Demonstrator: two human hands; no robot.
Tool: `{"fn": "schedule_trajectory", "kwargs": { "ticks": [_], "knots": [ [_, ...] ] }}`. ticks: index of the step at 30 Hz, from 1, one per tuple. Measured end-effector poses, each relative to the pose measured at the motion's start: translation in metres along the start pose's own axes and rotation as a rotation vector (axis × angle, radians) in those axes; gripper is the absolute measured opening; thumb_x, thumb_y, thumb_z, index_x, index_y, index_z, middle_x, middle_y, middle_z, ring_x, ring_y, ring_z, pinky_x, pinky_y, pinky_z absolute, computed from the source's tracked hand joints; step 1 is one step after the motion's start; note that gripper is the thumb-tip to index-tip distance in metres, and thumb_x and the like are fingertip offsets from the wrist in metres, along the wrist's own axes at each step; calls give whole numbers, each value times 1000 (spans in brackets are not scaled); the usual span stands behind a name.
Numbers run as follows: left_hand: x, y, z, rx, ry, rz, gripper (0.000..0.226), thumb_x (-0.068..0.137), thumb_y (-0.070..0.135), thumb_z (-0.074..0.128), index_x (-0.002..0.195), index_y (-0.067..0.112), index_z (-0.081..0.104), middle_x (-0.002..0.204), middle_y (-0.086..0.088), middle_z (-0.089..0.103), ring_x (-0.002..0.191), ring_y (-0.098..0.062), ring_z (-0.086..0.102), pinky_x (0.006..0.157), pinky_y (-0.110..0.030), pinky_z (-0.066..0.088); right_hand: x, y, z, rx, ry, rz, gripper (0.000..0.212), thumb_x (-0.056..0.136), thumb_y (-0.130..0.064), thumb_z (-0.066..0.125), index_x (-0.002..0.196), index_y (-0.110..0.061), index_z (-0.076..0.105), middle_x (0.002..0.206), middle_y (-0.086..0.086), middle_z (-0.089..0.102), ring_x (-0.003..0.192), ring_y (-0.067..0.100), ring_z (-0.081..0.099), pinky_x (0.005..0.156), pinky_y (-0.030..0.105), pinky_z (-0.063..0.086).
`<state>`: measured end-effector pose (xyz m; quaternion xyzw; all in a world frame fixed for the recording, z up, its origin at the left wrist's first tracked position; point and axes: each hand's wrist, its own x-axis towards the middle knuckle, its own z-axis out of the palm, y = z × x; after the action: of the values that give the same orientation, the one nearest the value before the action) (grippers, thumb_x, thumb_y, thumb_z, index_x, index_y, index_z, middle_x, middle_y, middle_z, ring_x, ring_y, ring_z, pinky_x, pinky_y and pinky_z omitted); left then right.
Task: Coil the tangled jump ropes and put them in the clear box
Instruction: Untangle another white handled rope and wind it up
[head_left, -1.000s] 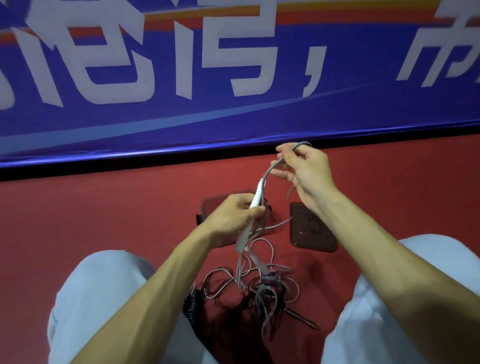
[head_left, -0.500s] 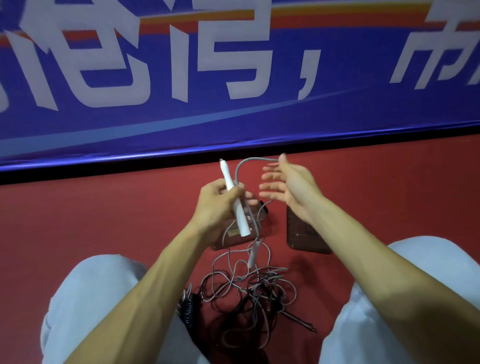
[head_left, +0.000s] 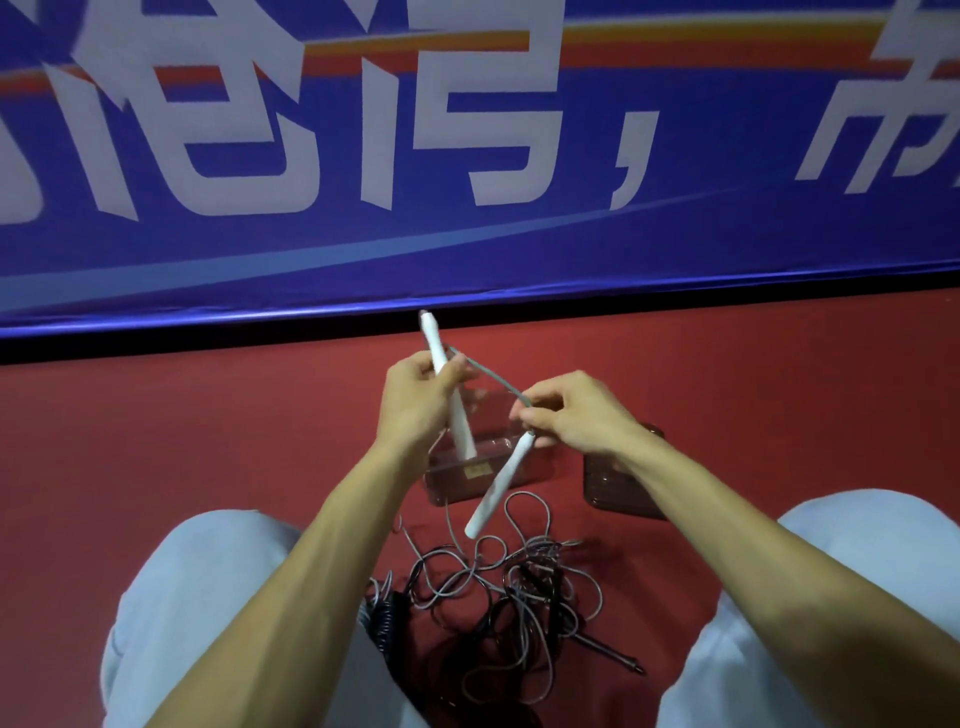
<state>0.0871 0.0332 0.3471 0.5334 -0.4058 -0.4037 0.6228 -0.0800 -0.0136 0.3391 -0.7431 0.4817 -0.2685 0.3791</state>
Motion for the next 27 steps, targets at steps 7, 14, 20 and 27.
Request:
{"fn": "schedule_trajectory", "kwargs": {
  "ticks": [7, 14, 20, 27],
  "knots": [
    [0, -6, 0, 810, -293, 267, 27, 92, 24, 63, 68, 15, 53, 60, 7, 48, 54, -8, 39, 52, -23, 30, -4, -9, -21, 517, 144, 84, 12, 90, 2, 61, 78, 1, 64, 69, 12, 61, 53, 9, 65, 57, 22, 58],
    [-5, -7, 1, 922, -477, 282, 28, 96, 31, 59, 71, 25, 47, 61, 10, 52, 52, -4, 43, 50, -20, 31, -5, -13, -27, 844, 201, 207, 14, 89, 1, 63, 97, 12, 60, 79, 18, 64, 57, 17, 69, 58, 27, 59],
    [-12, -2, -2, 1107, -387, 428, 18, 98, 34, 52, 82, 31, 44, 71, 7, 53, 65, -20, 50, 57, -35, 36, -4, -7, -31, 337, 334, 200, 25, 82, -27, 75, 74, -8, 62, 66, 4, 61, 43, 10, 59, 45, 21, 50],
    [-17, 5, -4, 1179, -268, 611, 17, 94, 33, 55, 110, 35, 60, 86, 4, 51, 81, -20, 53, 64, -37, 45, 0, -9, -28, 125, 169, -101, 45, 94, -49, 52, 71, -15, 70, 64, -6, 65, 64, 10, 57, 70, 29, 44]
  ]
}}
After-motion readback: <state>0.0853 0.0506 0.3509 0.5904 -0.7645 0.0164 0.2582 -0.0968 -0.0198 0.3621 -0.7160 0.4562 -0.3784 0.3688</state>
